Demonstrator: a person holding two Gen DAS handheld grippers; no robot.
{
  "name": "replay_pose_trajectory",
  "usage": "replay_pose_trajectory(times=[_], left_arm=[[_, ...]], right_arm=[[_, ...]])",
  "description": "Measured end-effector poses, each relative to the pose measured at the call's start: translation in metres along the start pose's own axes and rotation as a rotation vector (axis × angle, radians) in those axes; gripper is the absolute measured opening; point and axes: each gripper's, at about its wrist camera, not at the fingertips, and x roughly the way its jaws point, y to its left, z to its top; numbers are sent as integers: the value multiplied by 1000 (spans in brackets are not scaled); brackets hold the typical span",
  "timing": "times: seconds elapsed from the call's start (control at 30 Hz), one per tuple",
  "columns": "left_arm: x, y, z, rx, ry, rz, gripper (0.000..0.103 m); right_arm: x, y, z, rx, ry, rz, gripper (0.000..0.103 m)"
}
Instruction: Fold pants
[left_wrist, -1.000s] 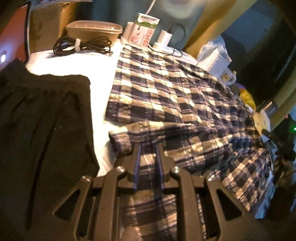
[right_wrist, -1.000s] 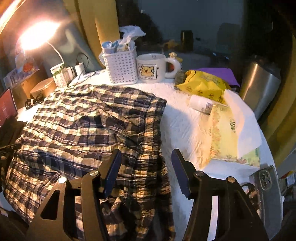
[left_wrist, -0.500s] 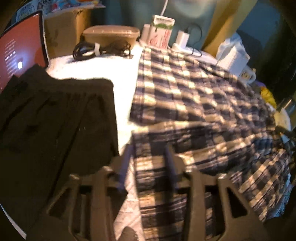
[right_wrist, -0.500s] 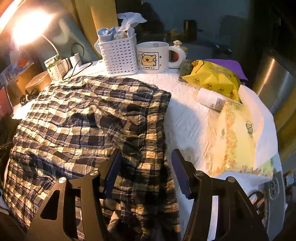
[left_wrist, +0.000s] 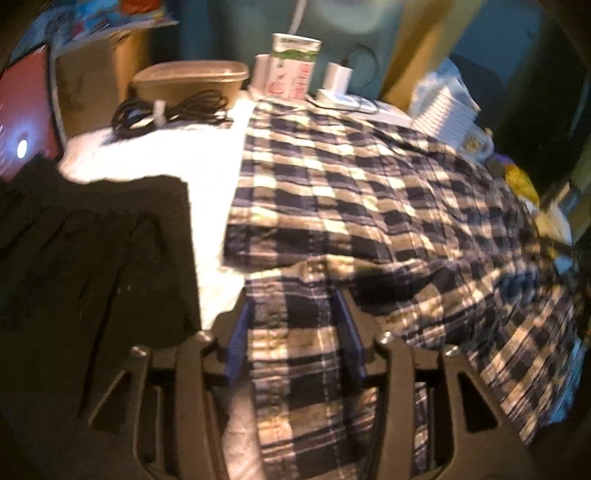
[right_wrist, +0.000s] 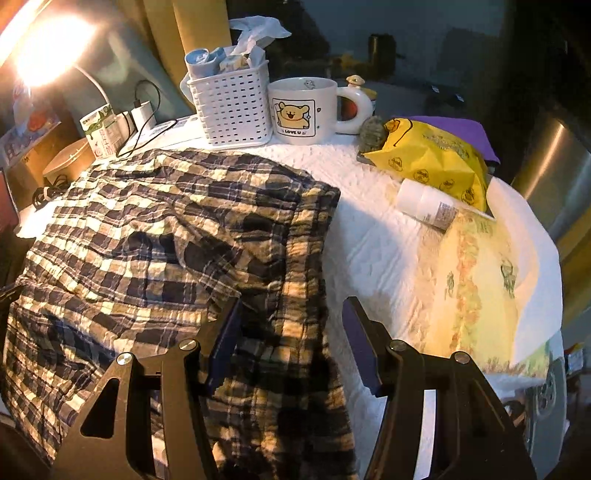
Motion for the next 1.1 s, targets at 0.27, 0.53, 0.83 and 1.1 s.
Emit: replay_pose_trajectory(times=[0.27, 0.53, 0.83, 1.1], left_arm=[[1, 6, 5, 11, 6, -19, 8], [0, 9, 17, 14, -7, -13, 7], [9, 15, 23, 36, 29, 14, 7], [-7, 25, 33, -11, 10, -79, 12]], right_arm=[[23, -11, 48, -14, -11, 35, 59], [82, -17, 72, 17, 65, 94, 5], [95, -34, 102, 42, 25, 4, 5], [53, -11, 92, -25, -42, -18, 67]])
